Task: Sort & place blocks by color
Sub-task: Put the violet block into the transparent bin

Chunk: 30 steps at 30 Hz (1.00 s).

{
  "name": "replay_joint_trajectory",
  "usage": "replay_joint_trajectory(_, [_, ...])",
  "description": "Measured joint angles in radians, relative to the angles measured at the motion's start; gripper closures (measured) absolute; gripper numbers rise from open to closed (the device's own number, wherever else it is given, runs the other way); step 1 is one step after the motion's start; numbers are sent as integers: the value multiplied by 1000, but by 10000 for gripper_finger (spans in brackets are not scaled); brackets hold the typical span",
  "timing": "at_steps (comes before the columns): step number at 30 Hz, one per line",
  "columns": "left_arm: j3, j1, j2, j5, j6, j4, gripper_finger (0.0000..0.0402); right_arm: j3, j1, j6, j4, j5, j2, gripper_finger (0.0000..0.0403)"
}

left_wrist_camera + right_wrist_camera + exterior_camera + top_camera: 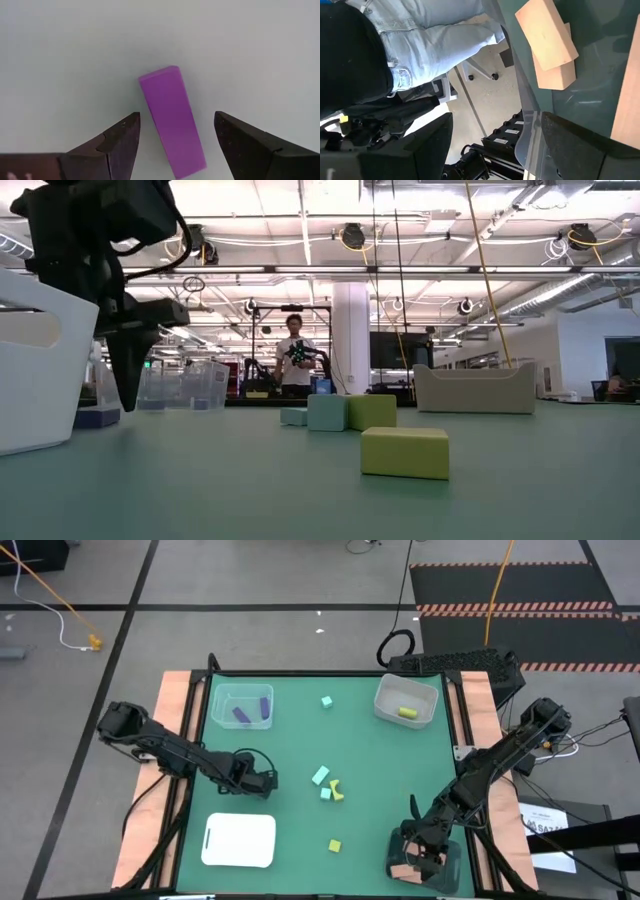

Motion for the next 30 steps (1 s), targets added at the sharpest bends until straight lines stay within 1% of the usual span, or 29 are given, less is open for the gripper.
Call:
replay_joint_trajectory(5, [4,-1,38,-10,2,20,147,0,0,-5,-2,0,0,109])
replay_joint_trajectory(8, [4,-1,42,-14,19,6,165,0,0,-5,-2,0,0,109])
replay_joint_trajectory(10, [4,-1,42,-17,40,-9,195,0,0,-8,-2,0,0,109])
replay_joint_trajectory(13, [3,-3,43,-31,126,-17,260,0,0,-28,-2,1,0,109])
replay_joint_trajectory(15, [3,-3,44,-72,195,-16,299,0,0,-48,-2,1,0,109])
replay_joint_trajectory(18, [0,1,46,-146,264,-12,301,0,0,-65,-2,1,0,109])
replay_joint_trajectory(23, [6,9,9,-216,397,68,301,0,0,-48,-1,-15,0,110])
replay_joint_trajectory(26, [17,25,-39,-270,519,175,301,0,0,-10,3,-28,0,121])
replay_joint_trajectory(30, [31,58,-100,-353,758,390,301,0,0,26,30,-28,0,139])
